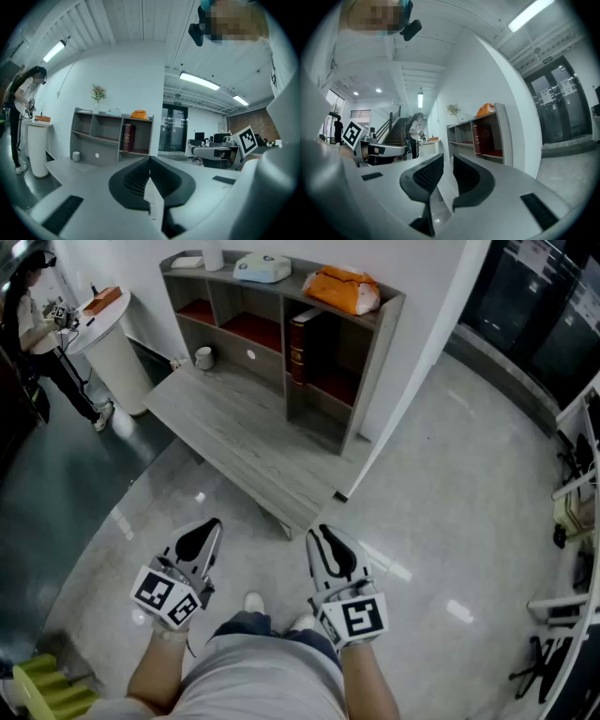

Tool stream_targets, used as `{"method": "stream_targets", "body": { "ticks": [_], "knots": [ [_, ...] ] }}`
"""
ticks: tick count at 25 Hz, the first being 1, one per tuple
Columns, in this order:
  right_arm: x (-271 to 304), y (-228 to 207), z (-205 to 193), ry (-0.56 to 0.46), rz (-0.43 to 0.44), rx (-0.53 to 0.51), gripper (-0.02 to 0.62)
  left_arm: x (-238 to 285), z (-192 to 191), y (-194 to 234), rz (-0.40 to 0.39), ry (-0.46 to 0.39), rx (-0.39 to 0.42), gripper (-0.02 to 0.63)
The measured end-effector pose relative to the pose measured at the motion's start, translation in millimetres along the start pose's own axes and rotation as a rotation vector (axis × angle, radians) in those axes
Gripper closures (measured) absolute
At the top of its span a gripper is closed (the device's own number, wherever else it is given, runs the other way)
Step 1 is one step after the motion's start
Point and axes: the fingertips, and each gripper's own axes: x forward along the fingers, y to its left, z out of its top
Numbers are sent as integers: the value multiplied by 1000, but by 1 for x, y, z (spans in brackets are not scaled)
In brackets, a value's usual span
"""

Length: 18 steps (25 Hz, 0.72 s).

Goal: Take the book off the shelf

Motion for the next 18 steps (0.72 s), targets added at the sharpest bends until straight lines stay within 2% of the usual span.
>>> {"method": "stream_targets", "body": {
  "ticks": [8,13,18],
  "knots": [
    [18,29,-2,35,-24,-41,522,-13,5,31,-45,-2,-16,591],
    [36,37,-3,24,-95,0,522,-14,9,56,-104,-16,-24,591],
    [58,44,-8,22,-146,-13,522,-9,5,83,-139,-16,-32,590]
  ]
}}
